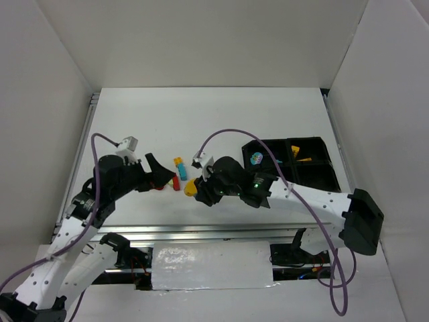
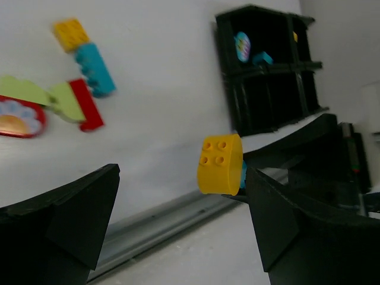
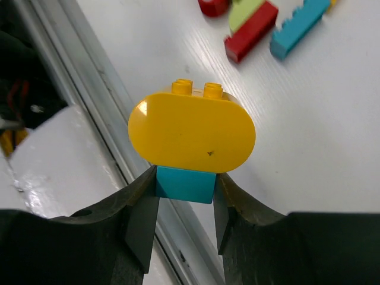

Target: Sort the legos into containers by color

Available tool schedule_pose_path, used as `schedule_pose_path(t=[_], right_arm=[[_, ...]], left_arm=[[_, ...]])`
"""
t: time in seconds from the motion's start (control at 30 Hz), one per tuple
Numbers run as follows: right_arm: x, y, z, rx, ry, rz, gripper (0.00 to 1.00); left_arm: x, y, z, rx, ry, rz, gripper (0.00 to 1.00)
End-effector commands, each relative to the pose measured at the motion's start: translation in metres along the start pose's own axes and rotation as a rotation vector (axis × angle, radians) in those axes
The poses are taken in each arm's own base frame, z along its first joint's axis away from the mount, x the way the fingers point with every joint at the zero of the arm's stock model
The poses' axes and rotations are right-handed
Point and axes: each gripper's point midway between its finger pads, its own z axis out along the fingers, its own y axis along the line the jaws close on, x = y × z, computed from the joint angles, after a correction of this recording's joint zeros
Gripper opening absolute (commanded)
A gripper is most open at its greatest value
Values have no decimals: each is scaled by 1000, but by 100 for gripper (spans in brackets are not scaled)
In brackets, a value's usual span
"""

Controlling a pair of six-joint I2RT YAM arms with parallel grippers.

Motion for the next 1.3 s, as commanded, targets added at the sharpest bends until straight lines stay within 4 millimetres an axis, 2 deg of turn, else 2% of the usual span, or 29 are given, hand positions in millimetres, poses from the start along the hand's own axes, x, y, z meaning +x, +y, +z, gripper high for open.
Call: schedule_pose_path(t=[0.0,0.03,0.07,0.1,0.23,0.27,0.43,0.6,0.7,0.73,0.77,0.8,0.87,0.93,1.03,1.2,1.27], right_arm=[[-20,17,-9,-54,-92,6,0],[-20,16,-10,-48,-93,5,0],[-21,16,-12,-40,-98,0,0],[-22,16,-14,-34,-103,0,0],[-29,20,-24,-23,-150,-5,0],[-37,23,-29,-33,-182,-8,0],[-52,34,-36,-61,-222,-24,0],[-68,37,-42,-52,-272,-37,0],[-73,36,-42,-35,-283,-35,0],[-73,37,-42,-37,-285,-37,0],[-74,37,-42,-37,-288,-38,0],[-75,37,-43,-38,-291,-37,0],[-77,39,-45,-43,-302,-40,0],[-73,40,-42,-55,-293,-55,0],[-55,38,-30,-66,-251,-83,0],[-19,31,-6,-58,-165,-78,0],[-11,25,0,-37,-147,-69,0]], left_arm=[[30,-58,9,359,166,-172,99],[33,-66,11,400,191,-232,100],[24,-78,10,473,164,-223,99],[25,-81,9,496,174,-231,99],[25,-81,15,473,197,-226,99],[25,-83,15,479,200,-225,100],[40,-86,21,495,252,-254,95],[56,-91,25,467,293,-221,93],[61,-97,24,494,310,-214,77],[61,-97,25,494,310,-210,62],[60,-99,25,493,310,-204,55],[62,-98,26,487,316,-196,41],[63,-98,27,484,323,-189,24],[63,-96,30,470,324,-180,0],[52,-94,33,439,273,-152,0],[16,-100,23,406,155,-110,0],[-1,-104,18,402,105,-88,0]])
